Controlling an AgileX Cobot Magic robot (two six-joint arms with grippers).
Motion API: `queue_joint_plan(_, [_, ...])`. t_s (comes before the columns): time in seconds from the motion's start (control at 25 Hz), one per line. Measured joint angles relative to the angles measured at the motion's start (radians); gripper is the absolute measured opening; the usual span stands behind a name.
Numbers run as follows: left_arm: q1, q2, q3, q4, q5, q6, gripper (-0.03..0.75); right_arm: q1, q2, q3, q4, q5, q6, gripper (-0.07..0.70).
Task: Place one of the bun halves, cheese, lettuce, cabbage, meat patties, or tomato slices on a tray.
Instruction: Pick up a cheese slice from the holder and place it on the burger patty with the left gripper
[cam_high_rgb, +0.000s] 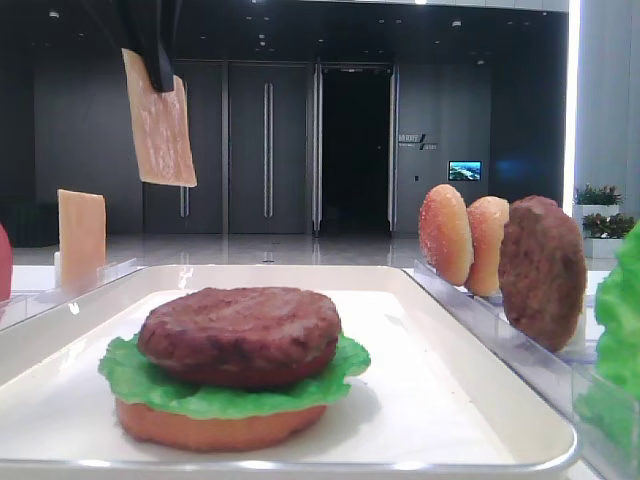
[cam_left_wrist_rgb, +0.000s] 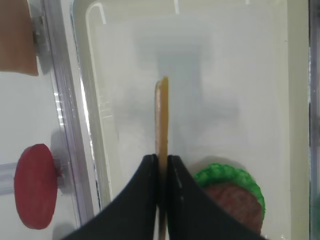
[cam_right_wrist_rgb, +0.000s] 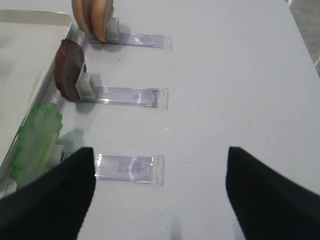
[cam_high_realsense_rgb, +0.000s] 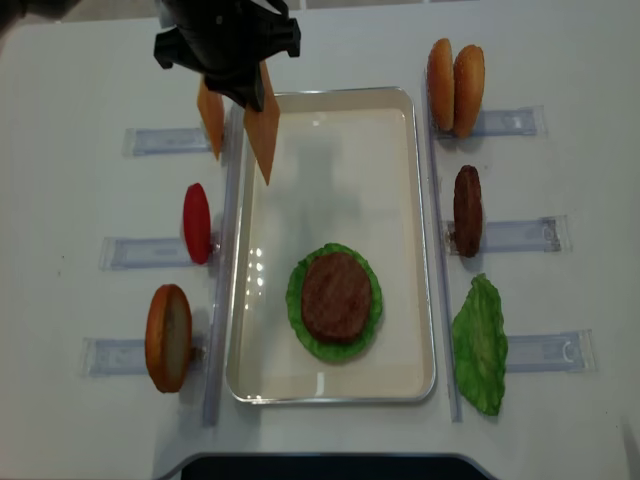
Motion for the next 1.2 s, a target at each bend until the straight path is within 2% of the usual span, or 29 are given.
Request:
queue_joint_plan(0.12, [-0.021, -0.041, 0.035, 0.0, -0.003, -0.017, 0.022, 0.0, 0.0, 0.0, 0.001, 0.0, 0.0, 0.542])
queue_joint_plan(0.2, [-0.029, -0.08, 0.097, 0.001, -0.018, -0.031, 0.022, 0.0, 0.0, 0.0, 0.001, 0.0, 0.0, 0.542])
queue_joint_plan(0.48, [-0.032, -0.225, 0.298, -0.017, -0.123, -0.061, 0.022, 0.0, 0.0, 0.0, 0.001, 0.0, 0.0, 0.542])
queue_joint_plan(0.72, [-0.041, -0.299, 0.431, -0.097, -0.242, -0.061, 0.022, 0.0, 0.0, 0.0, 0.001, 0.0, 0.0, 0.542])
queue_joint_plan(0.84, [-0.058, -0.306, 0.475, -0.125, -0.272, -0.059, 0.022, 0.0, 0.0, 0.0, 0.001, 0.0, 0.0, 0.542])
queue_joint_plan(1.0, [-0.087, -0.306, 0.52, -0.194, -0.341, -0.026, 0.022, 0.0, 0.0, 0.0, 0.001, 0.0, 0.0, 0.542])
queue_joint_plan(1.2, [-0.128, -0.306, 0.539, -0.273, -0.405, 0.025, 0.022, 0.0, 0.0, 0.0, 0.001, 0.0, 0.0, 0.542])
